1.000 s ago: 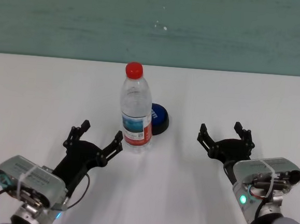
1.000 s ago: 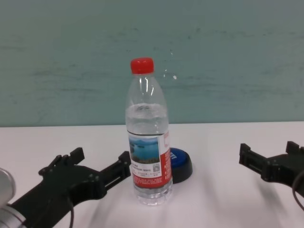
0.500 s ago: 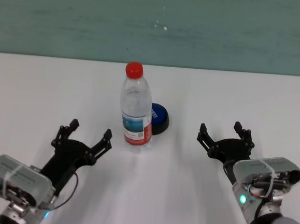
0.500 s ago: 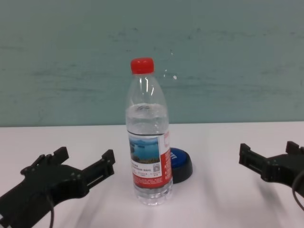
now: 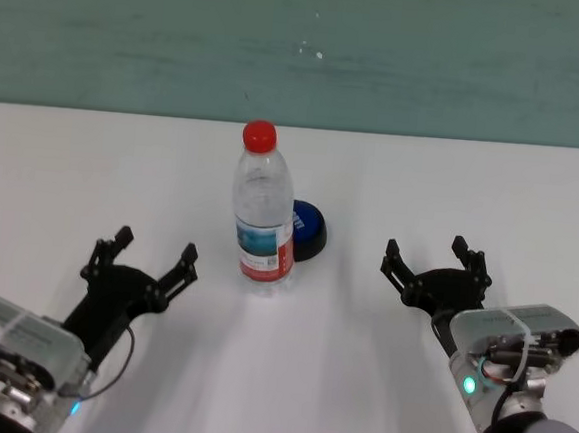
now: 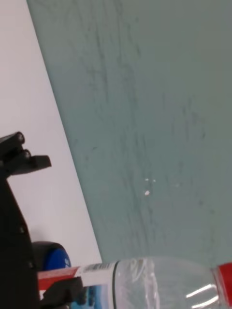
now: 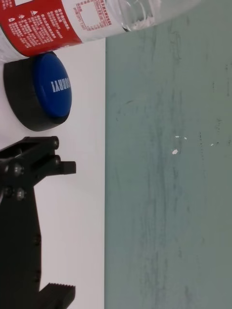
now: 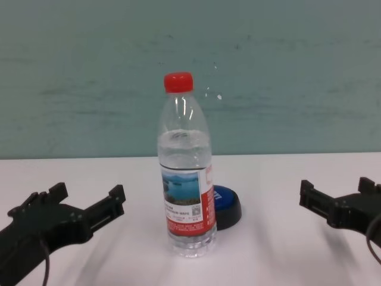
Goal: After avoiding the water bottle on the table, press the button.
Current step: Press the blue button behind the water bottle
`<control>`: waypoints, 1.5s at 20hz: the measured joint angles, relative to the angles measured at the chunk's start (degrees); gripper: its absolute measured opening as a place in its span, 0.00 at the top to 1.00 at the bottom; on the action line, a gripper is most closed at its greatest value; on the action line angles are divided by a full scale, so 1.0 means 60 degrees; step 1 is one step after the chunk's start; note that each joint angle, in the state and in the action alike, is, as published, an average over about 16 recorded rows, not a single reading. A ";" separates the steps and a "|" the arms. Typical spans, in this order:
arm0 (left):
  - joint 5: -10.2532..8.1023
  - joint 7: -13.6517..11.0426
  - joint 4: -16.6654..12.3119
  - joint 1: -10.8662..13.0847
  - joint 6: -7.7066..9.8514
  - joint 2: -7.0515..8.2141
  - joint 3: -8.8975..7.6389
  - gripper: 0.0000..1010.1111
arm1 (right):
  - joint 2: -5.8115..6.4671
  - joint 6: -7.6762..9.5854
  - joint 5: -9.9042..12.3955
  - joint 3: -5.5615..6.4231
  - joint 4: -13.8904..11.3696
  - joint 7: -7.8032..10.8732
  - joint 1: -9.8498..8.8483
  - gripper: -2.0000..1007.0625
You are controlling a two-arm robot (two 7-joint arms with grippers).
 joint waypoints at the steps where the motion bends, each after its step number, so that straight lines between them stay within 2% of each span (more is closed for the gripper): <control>1: 0.0003 0.0003 0.0030 -0.0033 -0.0002 0.0002 -0.0017 0.00 | 0.0000 0.0000 0.0000 0.0000 0.0000 0.0000 0.0000 0.00; 21: 0.0176 0.0106 0.1133 -0.1332 0.0245 -0.0189 -0.0065 0.00 | 0.0000 0.0000 0.0000 0.0000 0.0000 0.0000 0.0000 0.00; 30: 0.0249 0.0130 0.1613 -0.1766 0.0201 -0.0280 0.0007 0.00 | 0.0000 0.0000 0.0000 0.0000 0.0000 0.0000 0.0000 0.00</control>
